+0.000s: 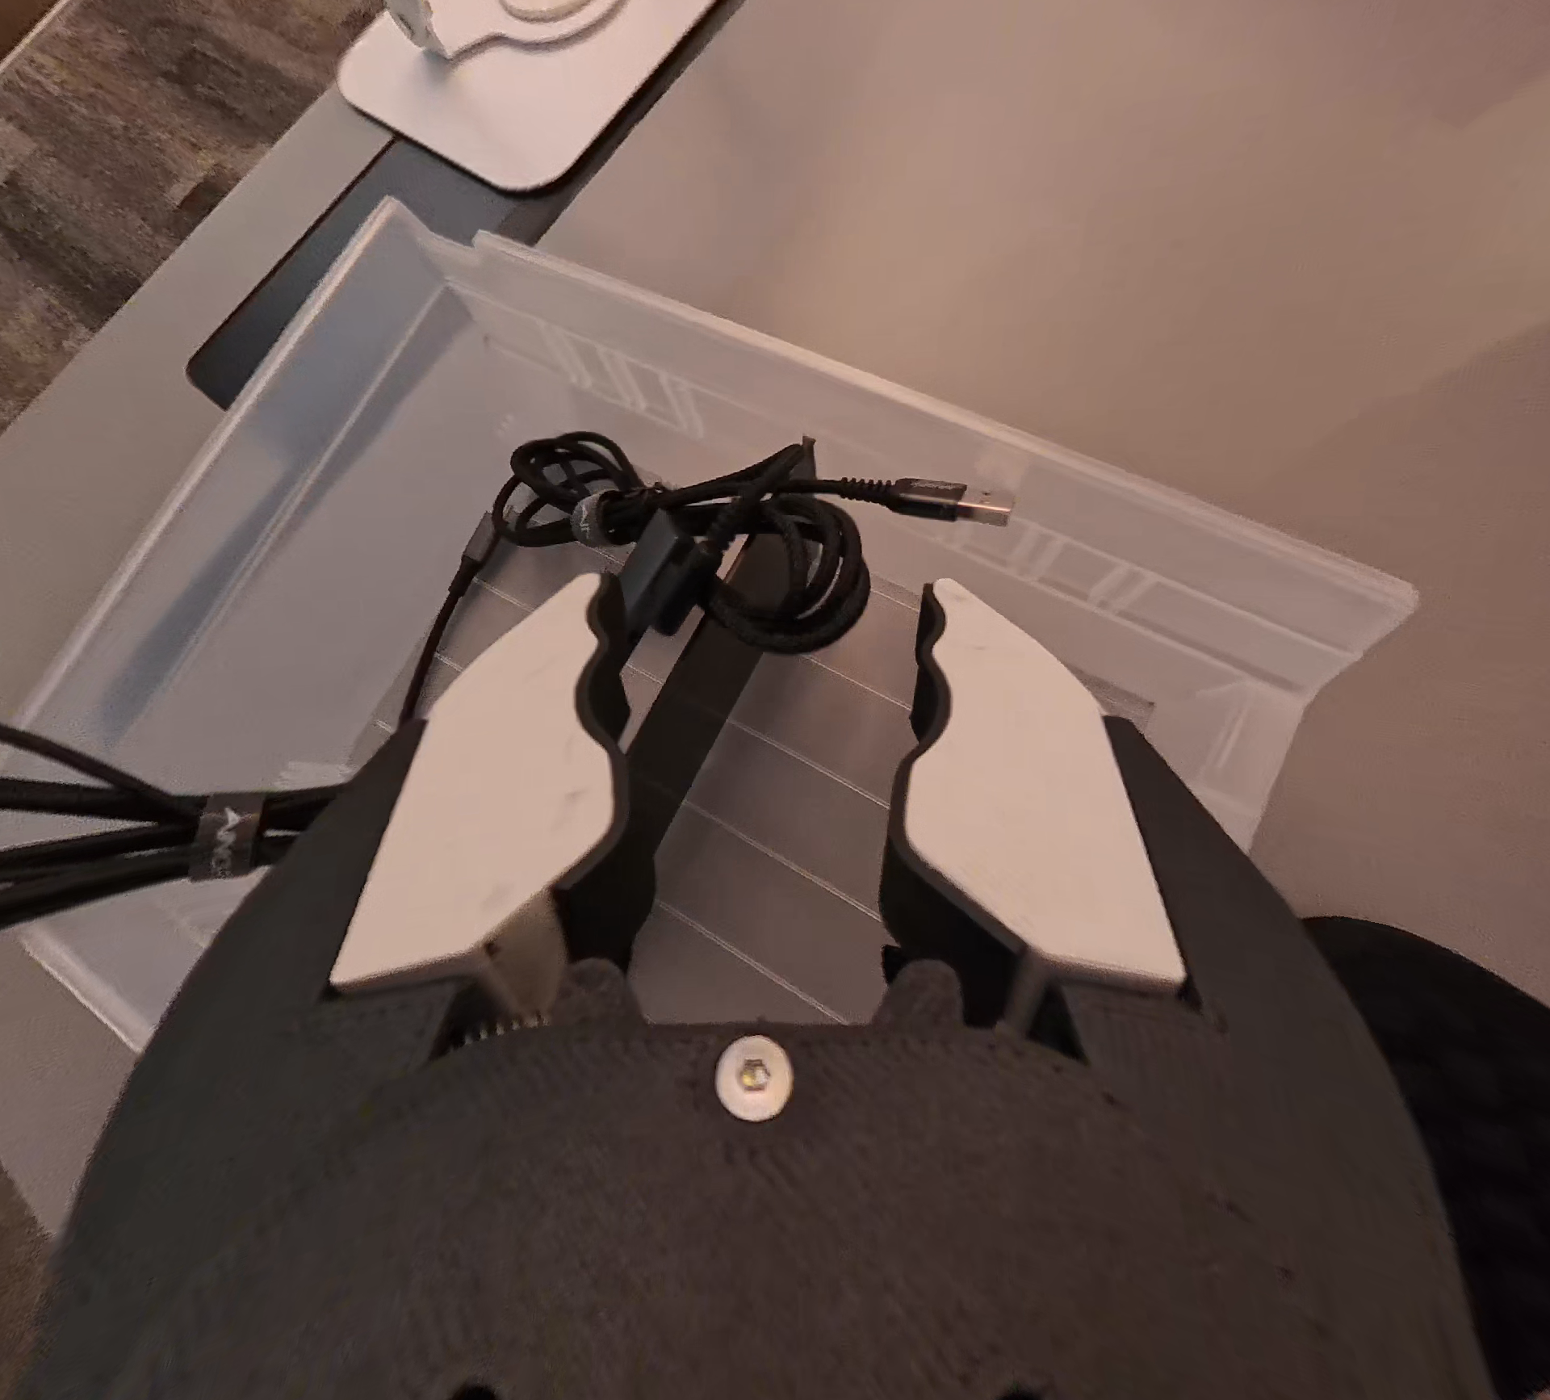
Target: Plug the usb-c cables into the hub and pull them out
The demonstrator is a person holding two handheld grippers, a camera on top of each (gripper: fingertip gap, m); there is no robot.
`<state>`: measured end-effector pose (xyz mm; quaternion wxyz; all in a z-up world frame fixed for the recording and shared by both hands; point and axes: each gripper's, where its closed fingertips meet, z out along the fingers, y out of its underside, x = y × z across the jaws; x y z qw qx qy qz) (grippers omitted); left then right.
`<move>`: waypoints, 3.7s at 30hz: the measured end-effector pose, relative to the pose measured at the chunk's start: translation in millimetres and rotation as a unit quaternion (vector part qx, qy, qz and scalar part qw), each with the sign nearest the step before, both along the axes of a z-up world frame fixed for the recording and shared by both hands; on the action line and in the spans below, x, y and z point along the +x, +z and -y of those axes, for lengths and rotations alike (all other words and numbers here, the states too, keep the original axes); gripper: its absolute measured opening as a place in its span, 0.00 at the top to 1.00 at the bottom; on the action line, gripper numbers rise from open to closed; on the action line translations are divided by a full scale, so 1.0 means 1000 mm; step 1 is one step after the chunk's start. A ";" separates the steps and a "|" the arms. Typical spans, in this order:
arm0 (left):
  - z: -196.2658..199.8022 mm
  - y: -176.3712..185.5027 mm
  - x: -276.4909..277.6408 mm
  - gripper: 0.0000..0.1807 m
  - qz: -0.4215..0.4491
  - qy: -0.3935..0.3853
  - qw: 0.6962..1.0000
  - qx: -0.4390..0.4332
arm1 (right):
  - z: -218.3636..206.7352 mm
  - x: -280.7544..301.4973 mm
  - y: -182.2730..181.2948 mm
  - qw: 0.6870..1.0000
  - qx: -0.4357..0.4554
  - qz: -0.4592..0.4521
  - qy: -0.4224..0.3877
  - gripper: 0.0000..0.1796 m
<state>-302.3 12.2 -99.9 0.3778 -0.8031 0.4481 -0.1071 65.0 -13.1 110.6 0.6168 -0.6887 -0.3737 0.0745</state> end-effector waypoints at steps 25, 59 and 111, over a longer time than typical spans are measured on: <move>-0.021 0.106 -0.010 0.94 0.041 0.108 0.979 0.167 | -0.033 -0.091 -0.098 0.986 -0.079 0.112 0.096 0.77; 0.095 0.231 0.166 0.95 0.297 -0.038 0.926 0.228 | 0.073 -0.219 -0.042 0.847 -0.091 -0.323 0.412 0.84; 0.069 0.213 0.162 0.79 0.357 -0.138 0.878 0.285 | 0.049 -0.115 0.017 0.639 -0.210 -0.510 0.536 0.86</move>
